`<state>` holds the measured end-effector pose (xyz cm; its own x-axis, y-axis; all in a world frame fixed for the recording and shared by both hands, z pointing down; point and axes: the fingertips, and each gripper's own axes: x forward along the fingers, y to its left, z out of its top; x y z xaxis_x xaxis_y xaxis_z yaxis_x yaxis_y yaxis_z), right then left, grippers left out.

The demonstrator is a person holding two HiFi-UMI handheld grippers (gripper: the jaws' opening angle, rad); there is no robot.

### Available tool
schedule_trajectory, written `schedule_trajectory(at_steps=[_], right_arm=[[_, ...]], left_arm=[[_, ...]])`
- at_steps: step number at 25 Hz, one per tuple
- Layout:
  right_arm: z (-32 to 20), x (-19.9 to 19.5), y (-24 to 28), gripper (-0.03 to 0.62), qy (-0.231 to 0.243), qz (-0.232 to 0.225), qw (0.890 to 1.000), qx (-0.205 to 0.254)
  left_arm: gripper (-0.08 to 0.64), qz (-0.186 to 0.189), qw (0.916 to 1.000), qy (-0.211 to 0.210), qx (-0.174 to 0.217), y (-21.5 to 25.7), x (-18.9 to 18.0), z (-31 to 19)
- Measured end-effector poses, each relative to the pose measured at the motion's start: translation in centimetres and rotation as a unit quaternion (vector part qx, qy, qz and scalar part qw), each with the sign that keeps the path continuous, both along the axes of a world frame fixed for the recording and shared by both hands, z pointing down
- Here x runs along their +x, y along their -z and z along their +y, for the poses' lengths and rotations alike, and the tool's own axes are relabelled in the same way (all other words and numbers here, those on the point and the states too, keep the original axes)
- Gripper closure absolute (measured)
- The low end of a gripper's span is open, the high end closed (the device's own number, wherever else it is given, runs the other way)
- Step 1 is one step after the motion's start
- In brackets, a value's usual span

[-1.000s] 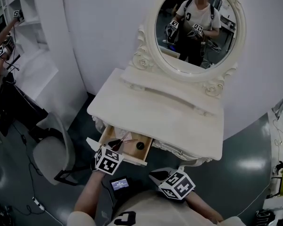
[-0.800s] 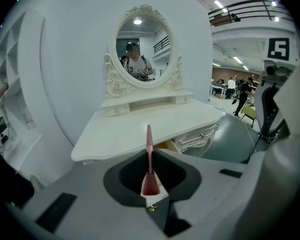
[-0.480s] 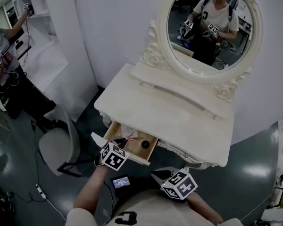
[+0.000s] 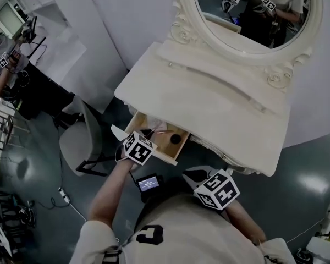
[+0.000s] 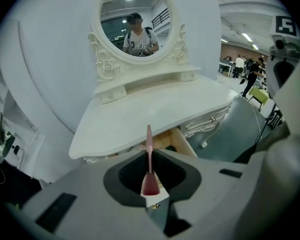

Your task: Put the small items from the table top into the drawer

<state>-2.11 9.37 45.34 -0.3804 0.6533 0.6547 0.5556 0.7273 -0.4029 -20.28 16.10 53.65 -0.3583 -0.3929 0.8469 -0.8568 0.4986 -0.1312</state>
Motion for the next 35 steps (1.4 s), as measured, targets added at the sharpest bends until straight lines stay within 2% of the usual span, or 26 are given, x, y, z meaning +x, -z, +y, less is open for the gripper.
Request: schedule_trajectory(at_steps=[5,10,18,24,28,35], right_arm=[[-0.7,1.5,-1.6,0.565,0.026,0.015,0.999,-0.019],[-1.3,2.0,-1.7,0.565,0.033,0.017,0.999,-0.034],[-1.5,1.6,-2.4,0.565,0.009,0.029,0.999,-0.022],[0.4,-0.2,-3.1,0.565,-0.035,0.045,0.998,-0.003],[1.8,-1.8,-2.9,0.565,-0.072,0.051,0.996,0.007],[2.6,-2.9,-3.1,0.565,-0.132,0.067,0.989,0.027]], left_arm=[[0.468,0.007,0.9994,-0.007,-0.032,-2.4,0.6,-1.0],[0.468,0.015,0.9969,-0.034,-0.070,-4.0,1.0,-1.2],[0.468,0.024,0.9926,-0.083,-0.085,-6.3,0.6,-1.3],[0.468,0.038,0.9869,-0.134,-0.081,-7.9,-1.0,-0.9],[0.468,0.055,0.9794,-0.178,-0.079,-9.0,-2.1,-1.3],[0.468,0.082,0.9596,-0.254,-0.089,-11.9,-2.1,-2.6]])
